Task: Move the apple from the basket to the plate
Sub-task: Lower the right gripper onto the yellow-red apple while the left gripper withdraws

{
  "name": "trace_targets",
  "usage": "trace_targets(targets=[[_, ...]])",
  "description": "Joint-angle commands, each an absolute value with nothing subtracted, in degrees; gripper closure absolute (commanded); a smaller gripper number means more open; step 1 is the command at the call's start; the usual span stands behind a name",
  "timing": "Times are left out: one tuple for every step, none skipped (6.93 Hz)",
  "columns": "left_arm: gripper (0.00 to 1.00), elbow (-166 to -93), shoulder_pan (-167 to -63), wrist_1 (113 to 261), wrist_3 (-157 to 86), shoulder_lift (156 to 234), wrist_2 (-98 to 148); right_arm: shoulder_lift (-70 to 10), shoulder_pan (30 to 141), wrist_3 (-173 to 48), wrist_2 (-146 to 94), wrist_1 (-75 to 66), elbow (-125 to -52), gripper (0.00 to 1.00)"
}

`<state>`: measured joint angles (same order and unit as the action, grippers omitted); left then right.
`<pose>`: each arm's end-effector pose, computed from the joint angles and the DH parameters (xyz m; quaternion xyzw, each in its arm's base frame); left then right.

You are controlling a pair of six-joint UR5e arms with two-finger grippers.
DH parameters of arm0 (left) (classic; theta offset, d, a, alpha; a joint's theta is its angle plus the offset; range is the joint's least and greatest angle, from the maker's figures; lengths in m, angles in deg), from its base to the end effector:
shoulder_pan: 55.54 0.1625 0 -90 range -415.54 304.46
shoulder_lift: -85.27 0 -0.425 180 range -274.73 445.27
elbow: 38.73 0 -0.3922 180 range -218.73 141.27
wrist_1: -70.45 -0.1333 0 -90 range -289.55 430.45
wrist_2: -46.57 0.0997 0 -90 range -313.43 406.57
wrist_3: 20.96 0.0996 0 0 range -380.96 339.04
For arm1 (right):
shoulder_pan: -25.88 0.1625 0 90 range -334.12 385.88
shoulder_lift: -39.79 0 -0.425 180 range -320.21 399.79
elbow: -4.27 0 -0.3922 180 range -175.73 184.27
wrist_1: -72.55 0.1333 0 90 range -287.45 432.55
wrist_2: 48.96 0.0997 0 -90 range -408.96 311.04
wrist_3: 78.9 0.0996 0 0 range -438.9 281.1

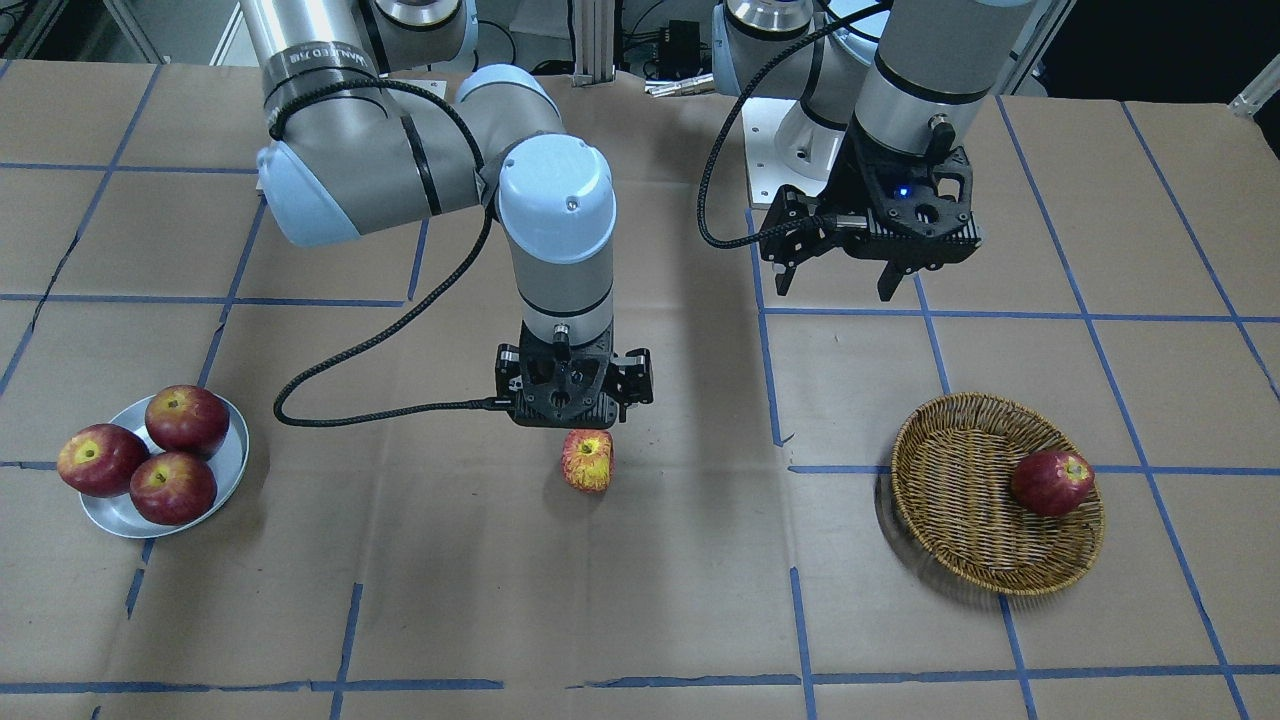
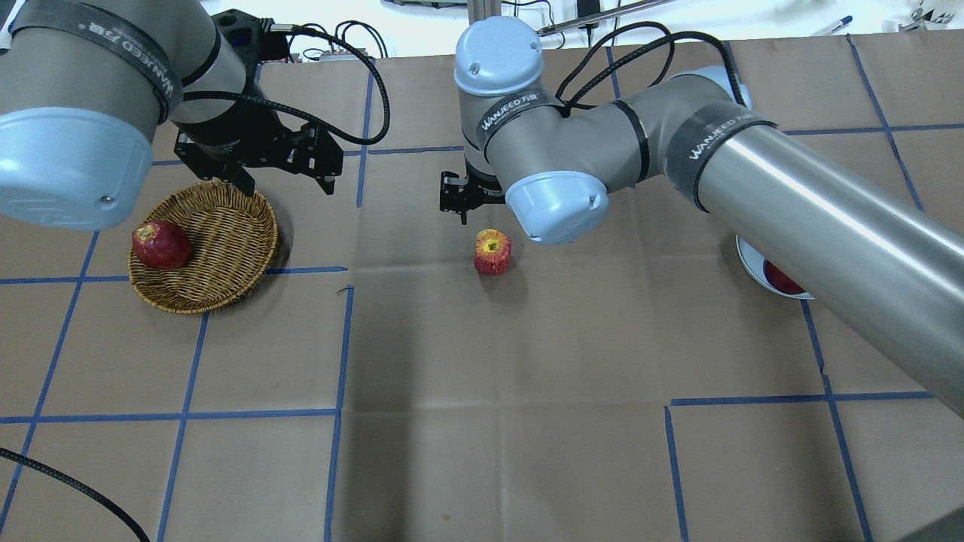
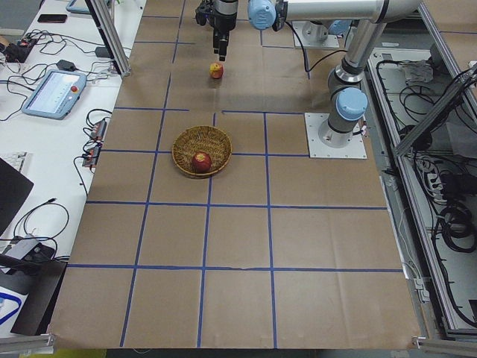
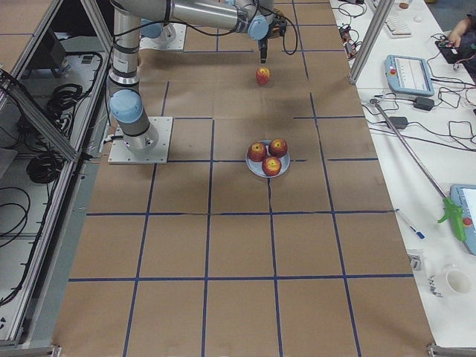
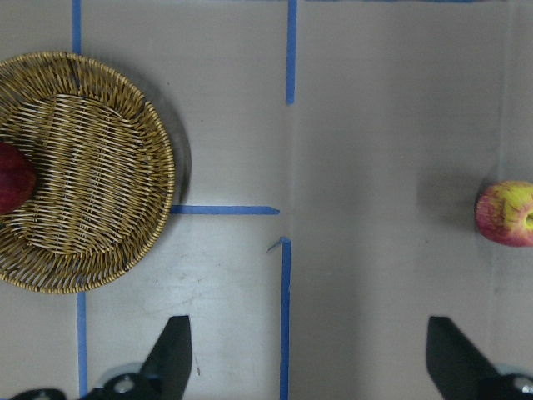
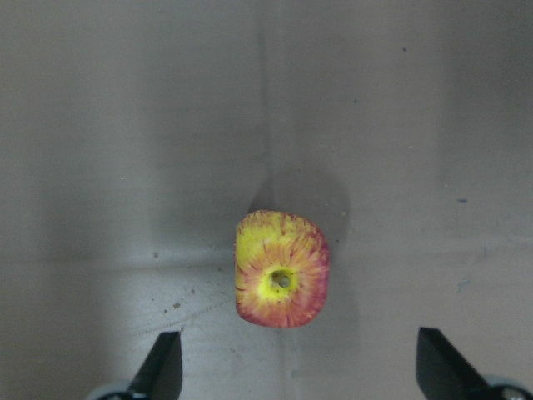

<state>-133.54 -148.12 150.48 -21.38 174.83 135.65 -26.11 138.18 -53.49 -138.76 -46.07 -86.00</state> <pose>-0.1571 -0.4902 0.4682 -0.0192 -0.9986 0.0486 0.0093 0.3656 -0.5392 0.2967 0.0271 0.9989 -0.0332 0.0166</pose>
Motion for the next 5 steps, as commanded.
trace_targets(targets=[[0.01, -133.22, -148.62, 150.70, -21.57, 174.40, 135.60, -21.32, 138.65, -52.98, -138.79, -51.18, -86.61, 0.00], [0.01, -133.30, -148.62, 150.79, -21.48, 174.04, 135.86, -19.56, 138.56, -53.06, -138.79, -54.85, -87.92, 0.00], [0.01, -133.39, -148.70, 150.87, -21.40, 174.13, 135.69, -17.19, 138.56, -53.41, -138.79, -60.81, -90.45, 0.00], [0.01, -133.39, -148.88, 150.79, -21.66, 173.86, 135.69, -15.60, 138.56, -53.59, -139.05, -64.61, -91.96, 0.00], [0.01, -133.65, -148.79, 150.70, -21.40, 172.82, 136.04, -15.23, 138.56, -53.59, -138.88, -64.65, -92.15, 0.01]])
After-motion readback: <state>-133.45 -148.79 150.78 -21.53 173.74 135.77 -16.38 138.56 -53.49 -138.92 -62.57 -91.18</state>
